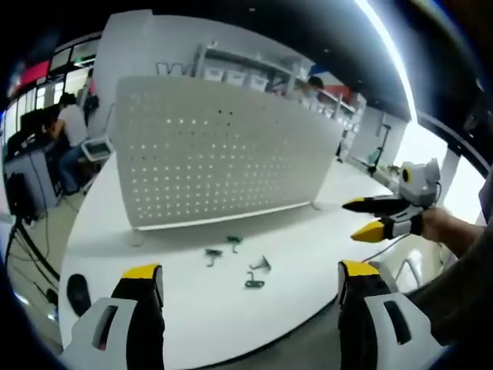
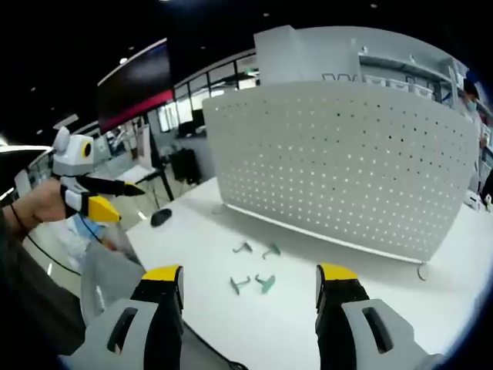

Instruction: Insert the hook assembly into the mounting plate slot until the hook locks in place.

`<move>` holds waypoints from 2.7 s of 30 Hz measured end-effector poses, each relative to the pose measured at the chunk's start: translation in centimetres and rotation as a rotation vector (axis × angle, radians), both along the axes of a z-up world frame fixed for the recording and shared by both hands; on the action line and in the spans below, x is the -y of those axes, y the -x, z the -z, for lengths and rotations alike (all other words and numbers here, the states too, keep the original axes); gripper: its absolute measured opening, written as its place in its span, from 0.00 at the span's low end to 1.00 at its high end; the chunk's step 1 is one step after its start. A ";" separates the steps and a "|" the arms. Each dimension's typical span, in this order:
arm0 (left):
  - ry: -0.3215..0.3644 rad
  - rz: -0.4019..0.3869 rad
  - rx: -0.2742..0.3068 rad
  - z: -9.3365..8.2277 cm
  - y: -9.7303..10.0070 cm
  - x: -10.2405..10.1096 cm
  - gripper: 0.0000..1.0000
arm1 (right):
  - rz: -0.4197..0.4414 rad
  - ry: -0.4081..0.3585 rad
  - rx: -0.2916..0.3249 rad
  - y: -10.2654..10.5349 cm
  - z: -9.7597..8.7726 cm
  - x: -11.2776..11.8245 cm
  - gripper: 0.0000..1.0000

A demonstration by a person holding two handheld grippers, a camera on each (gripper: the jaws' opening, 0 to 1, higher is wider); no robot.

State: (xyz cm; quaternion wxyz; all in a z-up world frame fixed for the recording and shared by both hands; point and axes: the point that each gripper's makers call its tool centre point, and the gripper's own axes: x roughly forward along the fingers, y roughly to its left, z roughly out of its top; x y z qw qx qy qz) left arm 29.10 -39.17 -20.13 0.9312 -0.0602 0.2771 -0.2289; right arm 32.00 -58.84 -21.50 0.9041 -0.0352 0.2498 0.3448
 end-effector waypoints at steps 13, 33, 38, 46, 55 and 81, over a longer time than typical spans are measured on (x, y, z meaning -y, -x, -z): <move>0.003 0.039 -0.026 -0.3 0.0 0.4 0.96 | 0.028 0.014 -0.017 0.6 -0.5 0.7 0.70; -0.010 0.097 -0.032 -0.4 -0.6 0.8 0.96 | 0.090 0.000 -0.007 1.1 -1.1 1.5 0.69; -0.009 0.102 -0.036 -0.3 -0.6 0.9 0.97 | 0.088 0.003 -0.013 1.0 -1.0 1.3 0.69; -0.006 0.102 -0.044 0.0 -0.8 0.6 0.97 | 0.096 0.008 -0.018 0.8 -0.7 1.5 0.69; 0.000 0.099 -0.051 0.3 -1.0 0.4 0.97 | 0.089 0.013 -0.025 0.6 -0.5 1.1 0.69; 0.019 0.081 -0.074 1.0 -1.8 -0.2 0.97 | -0.068 0.039 -0.015 -3.2 2.9 -3.1 0.59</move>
